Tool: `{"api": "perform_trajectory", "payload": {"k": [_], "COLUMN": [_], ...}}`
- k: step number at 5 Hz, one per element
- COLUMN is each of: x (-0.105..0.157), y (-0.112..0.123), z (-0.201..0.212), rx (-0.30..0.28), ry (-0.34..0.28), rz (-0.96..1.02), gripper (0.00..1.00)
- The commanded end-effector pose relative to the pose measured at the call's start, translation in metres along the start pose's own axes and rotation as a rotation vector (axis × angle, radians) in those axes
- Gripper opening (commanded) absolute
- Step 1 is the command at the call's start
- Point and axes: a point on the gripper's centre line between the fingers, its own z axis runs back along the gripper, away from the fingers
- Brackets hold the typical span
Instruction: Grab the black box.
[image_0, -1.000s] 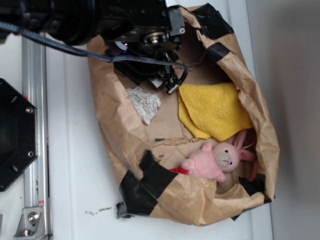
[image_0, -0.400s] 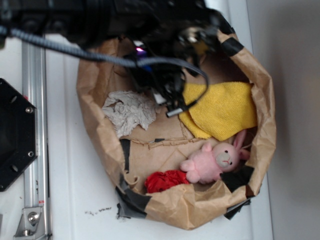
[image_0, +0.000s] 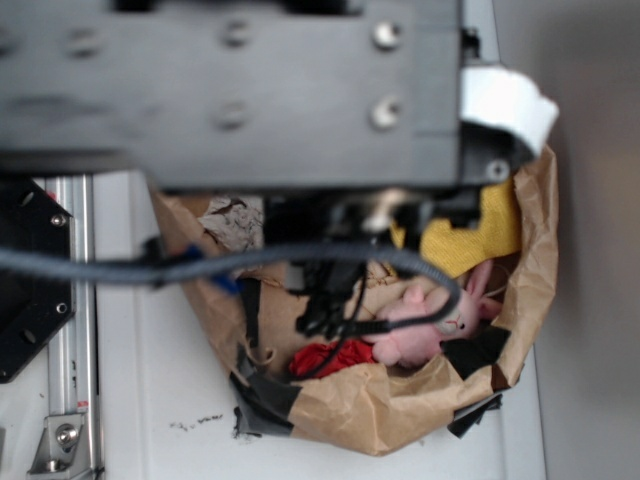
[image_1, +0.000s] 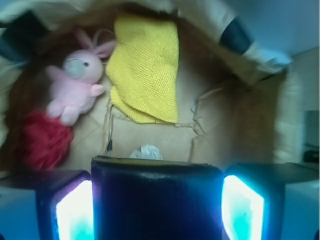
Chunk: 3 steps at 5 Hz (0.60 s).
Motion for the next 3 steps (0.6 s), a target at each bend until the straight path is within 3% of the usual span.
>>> {"api": "perform_trajectory", "payload": {"k": [1,3], "x": [-0.032,-0.012], "y": [0.041,0.037], "z": [0.022,0.006], "rx": [0.015,0.011], "ry": [-0.099,-0.101], "rz": [0.072,0.01], "gripper": [0.0,0.0]}}
